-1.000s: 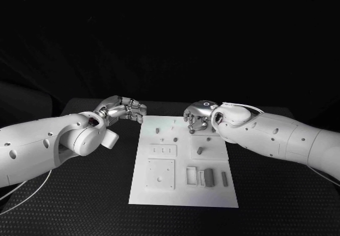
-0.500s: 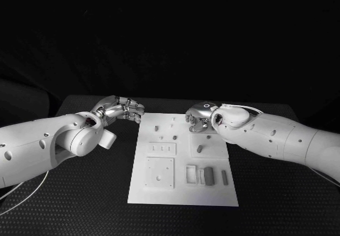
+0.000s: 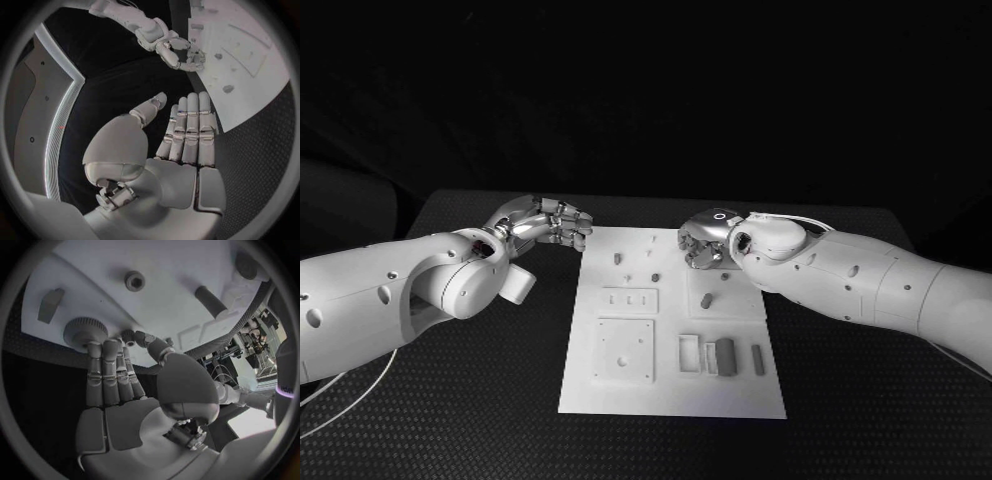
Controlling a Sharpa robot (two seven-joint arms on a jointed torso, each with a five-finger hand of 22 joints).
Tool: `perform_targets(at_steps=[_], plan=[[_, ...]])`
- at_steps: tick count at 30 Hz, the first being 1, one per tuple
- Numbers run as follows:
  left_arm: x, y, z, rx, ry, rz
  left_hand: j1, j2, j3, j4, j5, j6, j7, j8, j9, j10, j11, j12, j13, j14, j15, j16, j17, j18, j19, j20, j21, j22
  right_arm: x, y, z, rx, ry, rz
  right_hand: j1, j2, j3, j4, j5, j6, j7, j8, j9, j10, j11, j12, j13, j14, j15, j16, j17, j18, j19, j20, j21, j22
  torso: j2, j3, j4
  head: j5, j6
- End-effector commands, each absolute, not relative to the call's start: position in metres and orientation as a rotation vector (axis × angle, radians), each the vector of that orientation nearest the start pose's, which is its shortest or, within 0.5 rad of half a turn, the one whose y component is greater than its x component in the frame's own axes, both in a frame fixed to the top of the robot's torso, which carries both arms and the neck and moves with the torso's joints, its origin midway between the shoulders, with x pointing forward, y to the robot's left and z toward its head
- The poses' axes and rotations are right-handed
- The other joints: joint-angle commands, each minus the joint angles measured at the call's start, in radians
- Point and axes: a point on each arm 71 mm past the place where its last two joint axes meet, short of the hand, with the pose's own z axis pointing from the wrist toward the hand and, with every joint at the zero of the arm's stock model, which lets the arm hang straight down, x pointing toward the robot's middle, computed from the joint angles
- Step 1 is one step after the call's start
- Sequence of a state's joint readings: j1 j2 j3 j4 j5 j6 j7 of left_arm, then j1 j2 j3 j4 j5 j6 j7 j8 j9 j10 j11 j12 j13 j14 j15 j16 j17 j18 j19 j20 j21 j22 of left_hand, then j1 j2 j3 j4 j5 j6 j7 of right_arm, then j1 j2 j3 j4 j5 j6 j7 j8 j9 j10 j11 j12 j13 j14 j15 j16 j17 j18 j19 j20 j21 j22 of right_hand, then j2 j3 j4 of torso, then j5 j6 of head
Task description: Assemble the parts on the task board
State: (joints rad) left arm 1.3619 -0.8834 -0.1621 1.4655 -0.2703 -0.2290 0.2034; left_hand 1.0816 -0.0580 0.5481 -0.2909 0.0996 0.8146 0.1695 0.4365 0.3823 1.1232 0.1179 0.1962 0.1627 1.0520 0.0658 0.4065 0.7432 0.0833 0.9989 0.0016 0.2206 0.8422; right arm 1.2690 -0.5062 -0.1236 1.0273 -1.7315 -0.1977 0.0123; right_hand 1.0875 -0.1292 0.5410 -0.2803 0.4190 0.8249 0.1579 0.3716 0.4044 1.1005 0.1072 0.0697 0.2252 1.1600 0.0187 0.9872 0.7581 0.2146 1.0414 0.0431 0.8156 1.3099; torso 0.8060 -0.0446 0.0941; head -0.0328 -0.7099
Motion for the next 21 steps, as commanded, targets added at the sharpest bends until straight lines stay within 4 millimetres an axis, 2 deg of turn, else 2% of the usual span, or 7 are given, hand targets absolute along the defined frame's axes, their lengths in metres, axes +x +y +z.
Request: perform_targets(at_steps=[1, 11, 21], plan=[[0.5076, 0.2402, -0.1530, -0.813, 1.657, -1.319, -0.002, -0.011, -0.006, 0.001, -0.003, 0.000, 0.010, -0.004, -0.001, -0.002, 0.007, -0.005, 0.002, -0.001, 0.003, -0.003, 0.001, -0.012, 0.000, -0.010, -0.006, -0.002, 0.5625, -0.1629, -0.2121, -0.577, 1.694, 0.358, -0.006, -0.004, 0.003, 0.002, 0.003, -0.001, 0.000, -0.006, 0.001, -0.020, 0.029, 0.000, -0.002, -0.002, 0.004, 0.005, 0.000, 0.047, -0.003, -0.001, 0.004, 0.020, 0.005, 0.0003, 0.0001, 0.002, -0.002], [0.5077, 0.2406, -0.1526, -0.813, 1.660, -1.319, -0.002, -0.011, -0.007, 0.001, -0.004, 0.000, 0.010, -0.005, -0.001, -0.002, 0.008, -0.007, 0.002, 0.000, 0.003, -0.005, 0.003, -0.013, 0.000, -0.011, -0.007, -0.002, 0.5621, -0.1636, -0.2124, -0.601, 1.685, 0.333, 0.001, 0.000, 0.004, -0.002, 0.003, 0.020, 0.003, 0.004, 0.007, -0.007, 0.024, 0.005, 0.005, 0.005, -0.001, 0.028, 0.002, 0.047, 0.005, -0.007, 0.021, 0.021, 0.011, 0.0006, -0.0010, 0.001, 0.003], [0.5078, 0.2423, -0.1528, -0.815, 1.662, -1.316, -0.002, -0.011, -0.008, 0.001, -0.005, 0.000, 0.010, -0.006, -0.001, -0.002, 0.008, -0.008, 0.003, 0.000, 0.003, -0.006, 0.005, -0.014, 0.001, -0.012, -0.008, -0.002, 0.5587, -0.1600, -0.2130, -0.636, 1.670, 0.310, 0.000, -0.018, -0.001, -0.003, 0.002, 0.028, -0.001, 0.006, 0.011, 0.011, 0.016, 0.013, 0.024, 0.001, -0.008, 0.040, 0.000, 0.047, 0.005, -0.009, 0.034, 0.021, 0.016, 0.0013, -0.0011, -0.001, 0.008]])
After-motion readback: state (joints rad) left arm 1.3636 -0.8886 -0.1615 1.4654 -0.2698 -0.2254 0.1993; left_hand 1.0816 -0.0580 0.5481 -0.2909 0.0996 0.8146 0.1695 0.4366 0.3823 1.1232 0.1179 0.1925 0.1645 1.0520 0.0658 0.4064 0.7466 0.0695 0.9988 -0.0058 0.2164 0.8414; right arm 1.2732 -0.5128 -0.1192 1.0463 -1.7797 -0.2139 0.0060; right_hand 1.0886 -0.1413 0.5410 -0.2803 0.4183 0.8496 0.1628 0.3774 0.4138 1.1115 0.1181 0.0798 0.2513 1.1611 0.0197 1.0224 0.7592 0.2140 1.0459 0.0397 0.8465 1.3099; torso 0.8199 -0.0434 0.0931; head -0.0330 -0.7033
